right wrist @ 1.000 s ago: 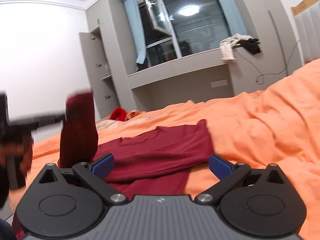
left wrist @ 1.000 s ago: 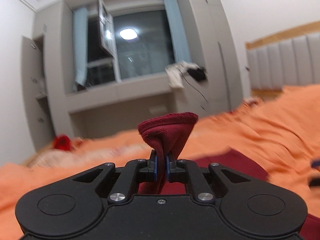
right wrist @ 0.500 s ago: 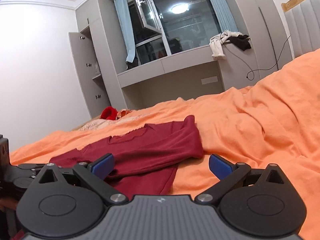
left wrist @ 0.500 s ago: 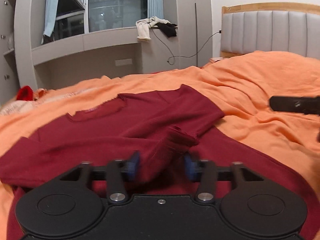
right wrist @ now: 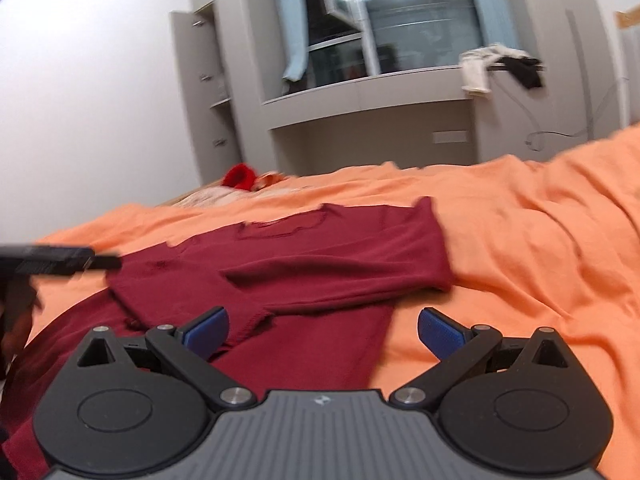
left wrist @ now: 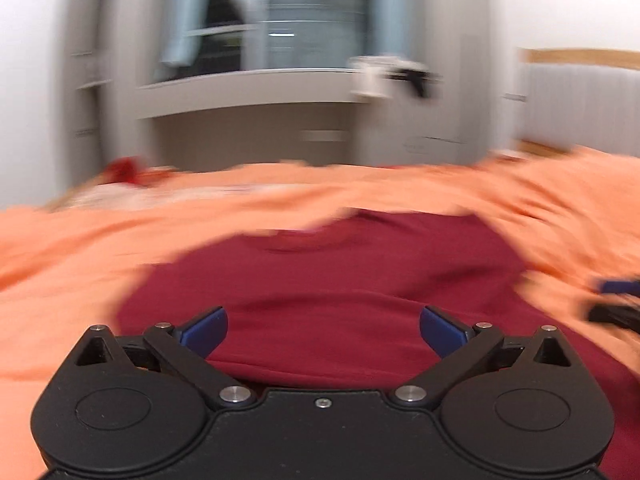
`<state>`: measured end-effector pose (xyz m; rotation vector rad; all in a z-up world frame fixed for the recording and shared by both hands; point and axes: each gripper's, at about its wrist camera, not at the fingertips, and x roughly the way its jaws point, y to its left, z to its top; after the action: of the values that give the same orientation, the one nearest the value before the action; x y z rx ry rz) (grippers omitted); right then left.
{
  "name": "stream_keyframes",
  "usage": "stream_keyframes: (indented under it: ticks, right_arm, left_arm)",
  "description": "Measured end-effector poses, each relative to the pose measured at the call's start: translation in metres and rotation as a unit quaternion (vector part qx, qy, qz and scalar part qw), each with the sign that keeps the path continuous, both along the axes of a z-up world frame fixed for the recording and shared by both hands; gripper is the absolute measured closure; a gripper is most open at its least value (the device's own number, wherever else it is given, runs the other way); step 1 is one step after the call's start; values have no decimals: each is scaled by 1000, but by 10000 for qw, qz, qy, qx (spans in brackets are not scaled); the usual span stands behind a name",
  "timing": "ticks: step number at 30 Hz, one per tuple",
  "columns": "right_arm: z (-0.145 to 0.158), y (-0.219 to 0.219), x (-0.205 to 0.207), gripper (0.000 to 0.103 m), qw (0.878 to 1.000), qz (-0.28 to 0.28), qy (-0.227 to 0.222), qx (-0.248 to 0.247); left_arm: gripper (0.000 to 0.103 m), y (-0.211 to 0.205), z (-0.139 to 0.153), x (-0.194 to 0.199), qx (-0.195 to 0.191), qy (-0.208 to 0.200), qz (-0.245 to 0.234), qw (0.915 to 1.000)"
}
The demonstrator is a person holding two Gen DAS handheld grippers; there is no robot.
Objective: Fold small clothes
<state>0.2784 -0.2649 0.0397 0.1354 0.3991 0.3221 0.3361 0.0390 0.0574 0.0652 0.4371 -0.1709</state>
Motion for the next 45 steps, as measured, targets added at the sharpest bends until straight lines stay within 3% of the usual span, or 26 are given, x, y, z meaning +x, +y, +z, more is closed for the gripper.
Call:
stream_keyframes:
  ticks: [2,6,11,15,18,21,23,26,32,36,38,43,45]
  right_arm:
    - [3,11,5,0,9997,206,-22,-142]
    - [7,33,13,0,9976,618,-1,-327]
    - [20,59,18,0,9939,958,-480,-268]
    - [17,72,28,0,9923,1149,-439,-116]
    - [2,74,33,0,9931,1152,-171,-129]
    - [-11,69,35,0,9938,1108,72,-13]
    - [-17,65,36,0,9941,1062,193,92]
    - [-18,60,39,0,9940,1041,255,207]
    - [-24,66,44,0,9944,974,401,32]
    - [-28,70,46,0,9940,982,487,-48]
    - [-28,70,46,0,9939,982,496,-44]
    - [-29,67,46,0,9937,986,530,1]
    - [-29,67,46,0,9938,982,529,12]
  left_arm:
    - [1,27,4,13,-36,4,678,9977]
    - [1,79,3,36,-393,-42,1236,9915]
    - [1,125,-7,60,-707,-67,1416,9874]
    - [5,152,-18,74,-1573,188,1193,9801]
    - [18,158,-27,83,-1836,472,1156,9750]
    - [40,153,-35,89,-1820,787,1081,9742]
    - [77,153,-42,96,-1873,1166,1158,9685]
    - [93,155,-49,99,-2027,1350,1238,9620]
    - [95,153,-30,92,-1847,1052,1755,9612]
    - [95,150,-43,99,-1657,1300,1820,9605]
    - [93,155,-45,99,-1781,1334,1842,9574]
    - [83,158,-40,94,-1843,1303,1834,9568]
    - [74,158,-38,90,-1838,1280,1815,9575]
